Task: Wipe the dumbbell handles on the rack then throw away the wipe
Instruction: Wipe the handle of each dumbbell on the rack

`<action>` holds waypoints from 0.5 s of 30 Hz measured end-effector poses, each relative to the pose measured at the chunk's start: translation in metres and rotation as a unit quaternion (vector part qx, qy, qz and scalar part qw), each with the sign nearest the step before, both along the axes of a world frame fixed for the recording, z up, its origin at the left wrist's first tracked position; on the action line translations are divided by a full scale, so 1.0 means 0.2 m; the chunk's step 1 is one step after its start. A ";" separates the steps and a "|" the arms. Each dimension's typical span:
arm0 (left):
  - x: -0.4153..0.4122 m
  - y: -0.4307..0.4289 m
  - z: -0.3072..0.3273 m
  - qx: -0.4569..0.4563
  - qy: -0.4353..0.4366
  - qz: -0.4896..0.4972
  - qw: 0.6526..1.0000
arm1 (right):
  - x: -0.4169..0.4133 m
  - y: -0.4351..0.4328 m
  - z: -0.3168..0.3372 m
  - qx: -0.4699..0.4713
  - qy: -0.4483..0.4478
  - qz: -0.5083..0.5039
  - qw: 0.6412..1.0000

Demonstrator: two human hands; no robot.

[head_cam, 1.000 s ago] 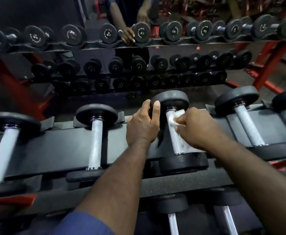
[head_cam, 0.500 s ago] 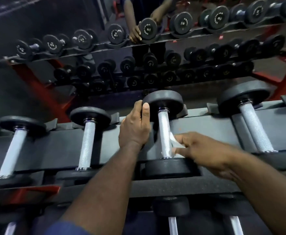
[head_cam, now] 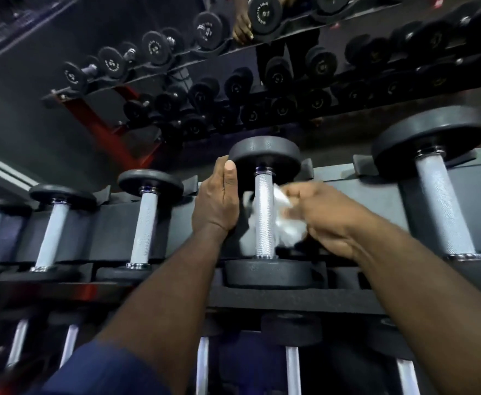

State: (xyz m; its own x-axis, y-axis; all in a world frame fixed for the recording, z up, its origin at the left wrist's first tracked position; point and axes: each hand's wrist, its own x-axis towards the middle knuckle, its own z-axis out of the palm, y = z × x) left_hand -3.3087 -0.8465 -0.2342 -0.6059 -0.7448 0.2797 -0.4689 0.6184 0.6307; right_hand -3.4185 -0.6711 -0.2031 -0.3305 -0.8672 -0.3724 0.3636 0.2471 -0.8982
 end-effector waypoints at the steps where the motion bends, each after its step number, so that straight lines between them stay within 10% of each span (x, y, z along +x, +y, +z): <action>1: 0.00 0.00 0.00 0.001 0.002 0.001 1.000 | -0.01 -0.05 -0.01 -0.019 -0.030 -0.052 0.998; 6: 0.01 -0.01 -0.01 0.000 0.009 0.000 1.000 | 0.00 0.03 -0.02 0.077 0.103 0.125 0.984; 11: 0.01 -0.01 0.00 -0.001 0.004 0.001 1.000 | 0.06 -0.06 0.05 0.036 0.055 -0.098 0.993; 15: 0.01 -0.03 -0.01 0.002 -0.007 -0.005 1.000 | 0.16 0.02 0.09 0.089 0.454 -0.018 0.886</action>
